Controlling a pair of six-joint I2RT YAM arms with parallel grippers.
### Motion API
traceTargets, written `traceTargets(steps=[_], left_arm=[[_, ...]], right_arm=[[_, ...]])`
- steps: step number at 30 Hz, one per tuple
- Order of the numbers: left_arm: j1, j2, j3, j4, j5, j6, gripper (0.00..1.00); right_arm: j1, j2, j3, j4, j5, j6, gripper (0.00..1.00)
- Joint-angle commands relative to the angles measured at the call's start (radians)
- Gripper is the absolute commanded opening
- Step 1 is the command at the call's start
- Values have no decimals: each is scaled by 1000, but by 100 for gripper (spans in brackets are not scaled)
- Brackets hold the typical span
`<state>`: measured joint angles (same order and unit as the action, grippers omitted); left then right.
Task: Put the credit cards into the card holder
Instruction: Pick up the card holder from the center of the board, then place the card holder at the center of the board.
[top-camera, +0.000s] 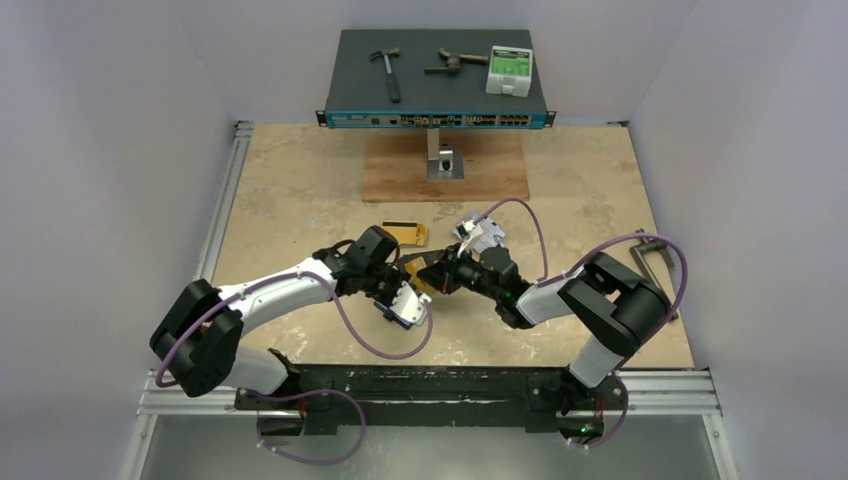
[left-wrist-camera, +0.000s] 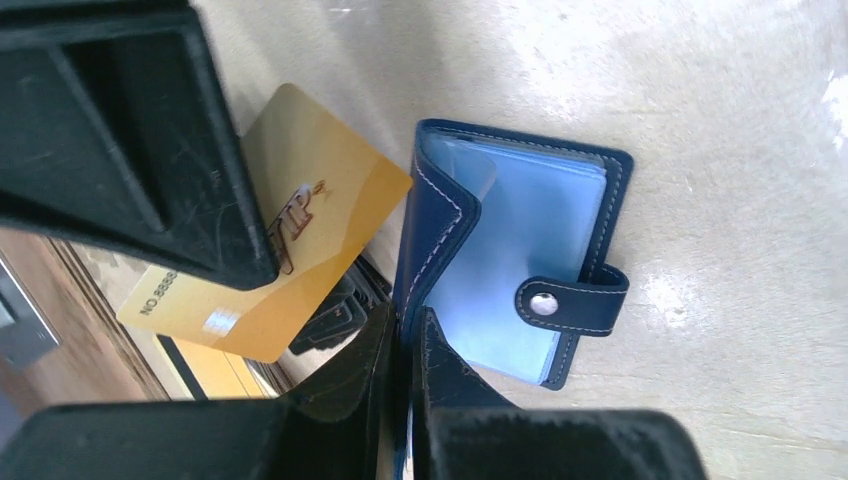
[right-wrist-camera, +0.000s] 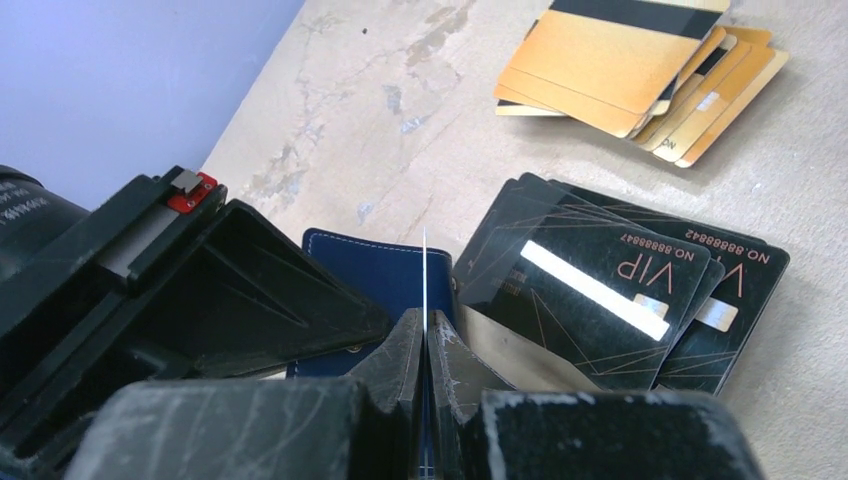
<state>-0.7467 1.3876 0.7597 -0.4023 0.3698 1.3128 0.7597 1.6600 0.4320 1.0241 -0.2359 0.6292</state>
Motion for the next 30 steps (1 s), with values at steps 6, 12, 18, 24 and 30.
traceTargets(steps=[6,12,18,24,30], left_arm=[[19,-65,226,-264,62,-600,0],[93,-96,238,-327,225,-981,0],[241,-87,384,-321,348,-1285,0],[362,-31,618,-252,493,-1646,0],[387,-49,839,-167,601,-1763,1]], right_arm=[[-48,-283,-16,-126,36,-46,0],[-114,-550,-24,-321,108,-69,0],[-122,-779,-31,-272,138,-1,0],[-83,-729,43,-85,-24,184,0],[29,-682,155,-163,-1,117,0]])
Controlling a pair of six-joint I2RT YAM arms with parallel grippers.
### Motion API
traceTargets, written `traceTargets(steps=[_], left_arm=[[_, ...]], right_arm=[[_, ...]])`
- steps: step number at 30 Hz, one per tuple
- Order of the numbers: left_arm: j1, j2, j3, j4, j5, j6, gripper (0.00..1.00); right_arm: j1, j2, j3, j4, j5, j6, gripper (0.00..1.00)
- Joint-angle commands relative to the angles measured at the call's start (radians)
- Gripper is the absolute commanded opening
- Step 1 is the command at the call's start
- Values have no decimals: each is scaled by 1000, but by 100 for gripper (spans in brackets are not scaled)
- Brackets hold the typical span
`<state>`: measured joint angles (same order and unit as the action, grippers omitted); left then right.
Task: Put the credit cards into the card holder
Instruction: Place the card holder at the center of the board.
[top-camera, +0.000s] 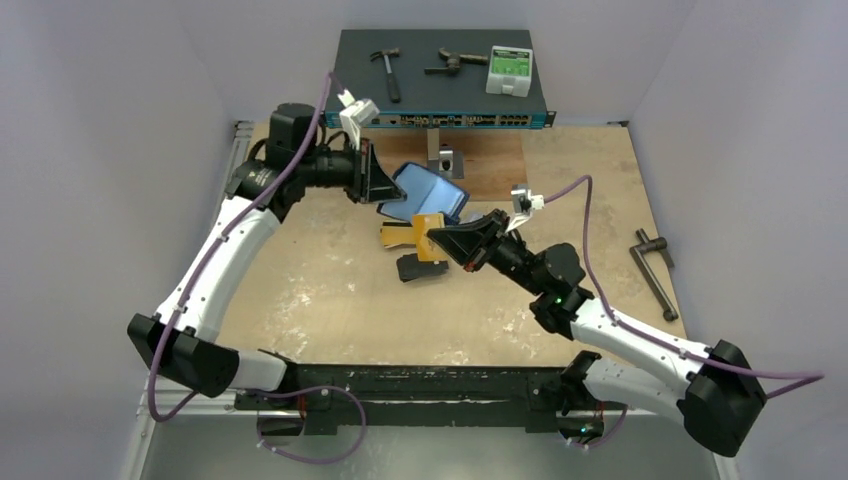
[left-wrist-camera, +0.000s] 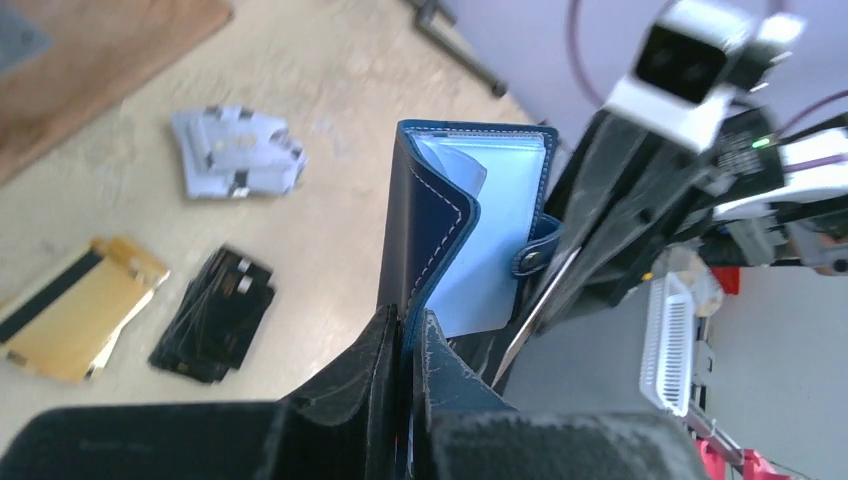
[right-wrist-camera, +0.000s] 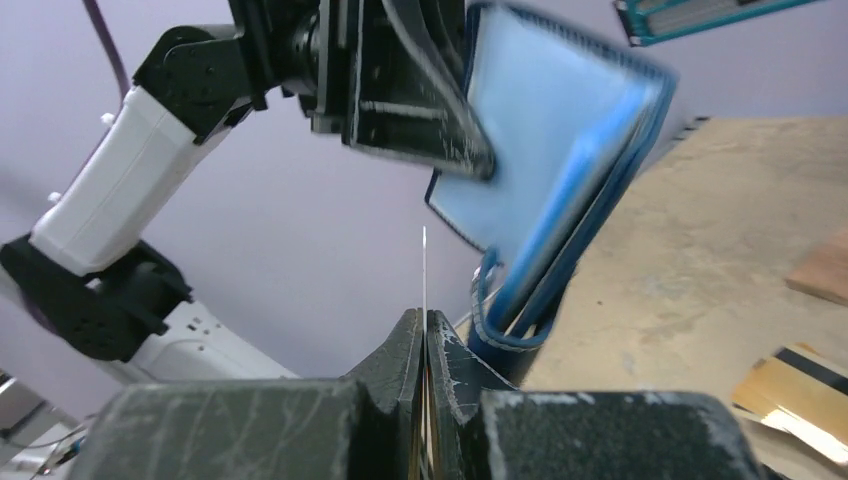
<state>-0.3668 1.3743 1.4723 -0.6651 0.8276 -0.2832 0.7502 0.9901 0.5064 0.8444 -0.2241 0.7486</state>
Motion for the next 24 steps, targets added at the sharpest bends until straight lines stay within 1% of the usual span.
traceTargets(steps=[1,3,5,8,13,17,24], left_arm=[[11,-48,134,140,171,-193,1],[17,-89,133,200,207,-239,2],[18,-124,102,286,256,-298,4],[17,-175,43,367,300,-356,5],[9,-231,-7,394,335,-377,10],[-3,-253,-28,419,347,-396,10],[-10,-258,-65,477,352,-438,12]], right_arm=[[38,-25,80,12,2,-6,0],[39,-57,87,-19,22,-26,0],[38,-82,101,-41,35,-46,0],[38,-109,120,-43,49,-66,0],[39,-115,148,-9,61,-67,0],[40,-93,150,76,55,-44,0],[40,-60,168,150,18,-45,0]])
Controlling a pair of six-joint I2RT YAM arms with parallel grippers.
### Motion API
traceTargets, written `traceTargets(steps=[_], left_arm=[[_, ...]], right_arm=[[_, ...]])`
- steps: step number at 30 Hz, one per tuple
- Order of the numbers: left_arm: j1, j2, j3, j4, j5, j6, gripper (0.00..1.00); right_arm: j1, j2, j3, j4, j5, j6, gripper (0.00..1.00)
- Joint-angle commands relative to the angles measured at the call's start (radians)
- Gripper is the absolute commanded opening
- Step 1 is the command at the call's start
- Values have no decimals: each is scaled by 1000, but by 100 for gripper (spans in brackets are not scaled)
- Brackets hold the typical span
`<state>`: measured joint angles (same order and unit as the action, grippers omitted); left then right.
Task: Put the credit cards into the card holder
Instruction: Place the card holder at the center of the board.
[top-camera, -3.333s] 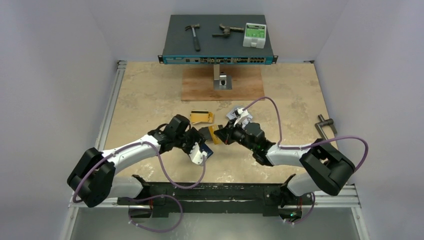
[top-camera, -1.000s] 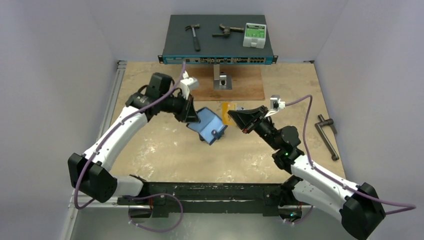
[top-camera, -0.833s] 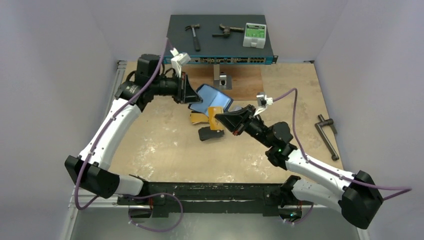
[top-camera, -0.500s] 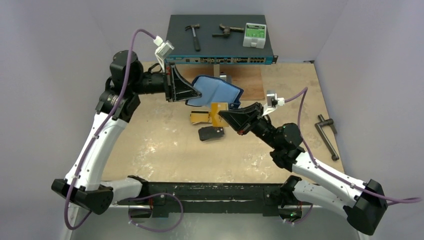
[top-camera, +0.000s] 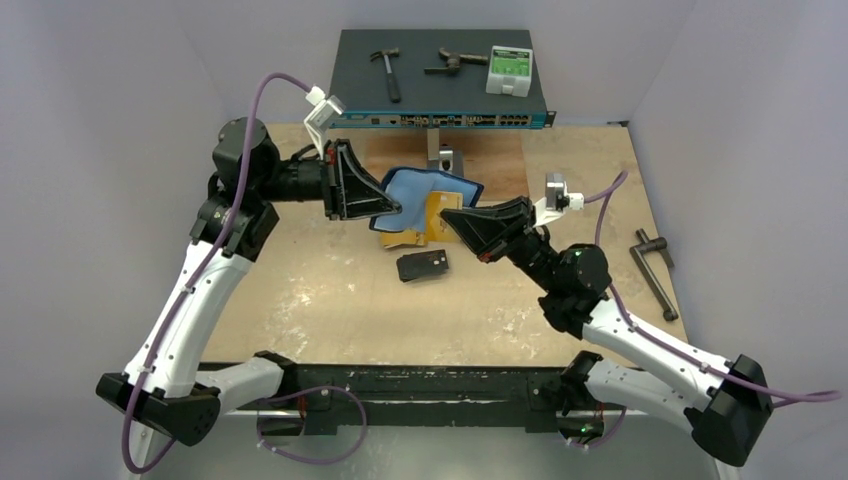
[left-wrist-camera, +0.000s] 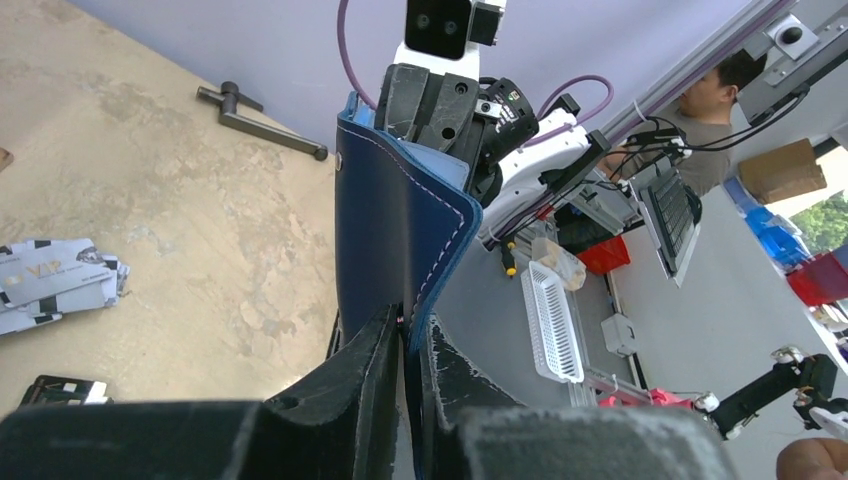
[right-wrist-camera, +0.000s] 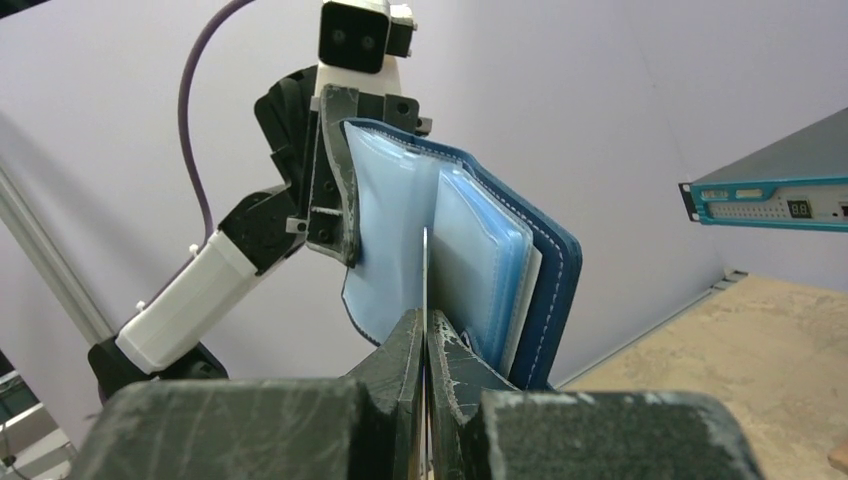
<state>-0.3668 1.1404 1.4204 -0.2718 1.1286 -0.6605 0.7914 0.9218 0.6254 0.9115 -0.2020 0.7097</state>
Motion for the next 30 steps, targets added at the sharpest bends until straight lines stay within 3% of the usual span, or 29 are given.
traceTargets(steps=[1,12,21,30], left_arm=[[-10,-26,-18,94,48,-69,12],[-16,-35,-34,127,47,-93,15],[-21,-47,-54,128,49,-85,23],[-35,-46,-63,126,29,-84,25]], right_arm=[[-1,11,49,91,-6,-7,0],[-1,38,37,196,-15,10,0],[-2,91,53,289,-44,55,0],[16,122,77,304,-62,65,0]])
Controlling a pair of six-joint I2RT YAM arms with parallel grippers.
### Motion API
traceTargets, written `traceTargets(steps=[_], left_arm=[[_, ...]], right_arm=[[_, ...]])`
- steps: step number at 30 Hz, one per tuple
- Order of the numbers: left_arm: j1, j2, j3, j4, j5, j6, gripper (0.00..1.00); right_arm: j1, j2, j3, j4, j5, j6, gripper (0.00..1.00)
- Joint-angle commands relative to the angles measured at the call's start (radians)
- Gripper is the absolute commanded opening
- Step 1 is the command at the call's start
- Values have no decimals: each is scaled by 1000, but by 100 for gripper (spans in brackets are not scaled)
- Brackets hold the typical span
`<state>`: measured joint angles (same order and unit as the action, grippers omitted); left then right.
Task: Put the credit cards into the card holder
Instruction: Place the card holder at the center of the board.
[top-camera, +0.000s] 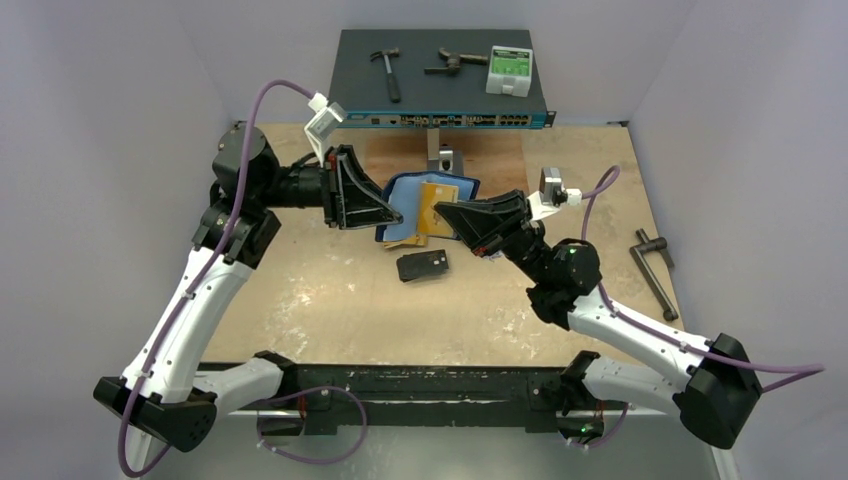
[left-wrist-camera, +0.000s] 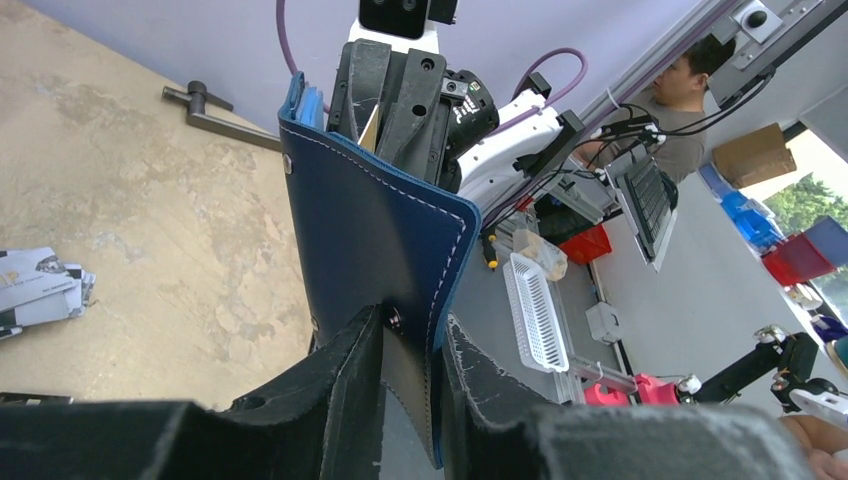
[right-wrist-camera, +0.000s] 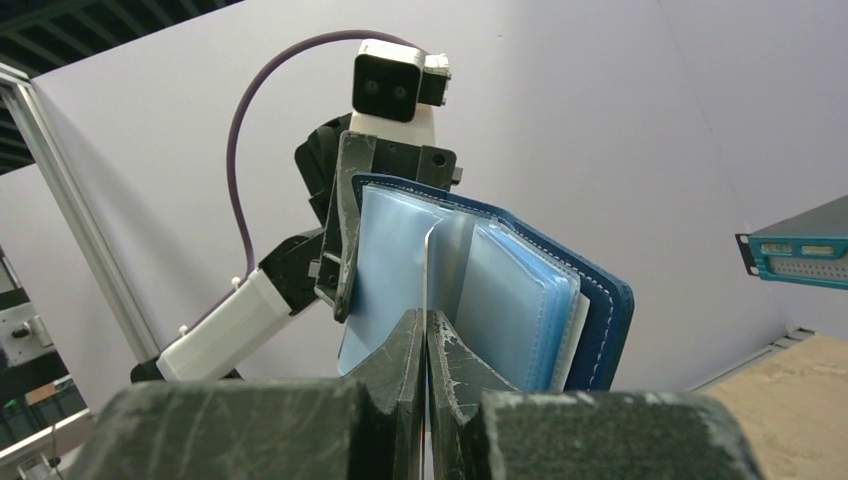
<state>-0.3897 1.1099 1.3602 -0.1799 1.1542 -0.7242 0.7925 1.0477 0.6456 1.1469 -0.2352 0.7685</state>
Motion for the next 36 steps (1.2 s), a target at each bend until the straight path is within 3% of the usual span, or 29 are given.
traceTargets(steps=[1,6,8,10,23,28,36], left_arm=[[-12,-13,0,28,1,-17,25],[-12,-11,21,-42,-40,40,20],[-12,-12,32,-78,-58,67,14],[-12,-12,42,-104,-72,85,0],[-12,-20,83,18,25,1,0],[-14,-26,87,36,29,-23,0],[-14,-33,86,69,27,-50,0]], right_arm=[[17,-5,57,65,-30,4,0],[22,-6,55,57,-27,-1,0],[25,-3,60,55,-30,-3,0],[25,-2,65,47,-33,-9,0],[27,-27,29,75,45,-73,0],[26,-43,-26,208,148,-74,0],[27,83,8,432,181,44,0]])
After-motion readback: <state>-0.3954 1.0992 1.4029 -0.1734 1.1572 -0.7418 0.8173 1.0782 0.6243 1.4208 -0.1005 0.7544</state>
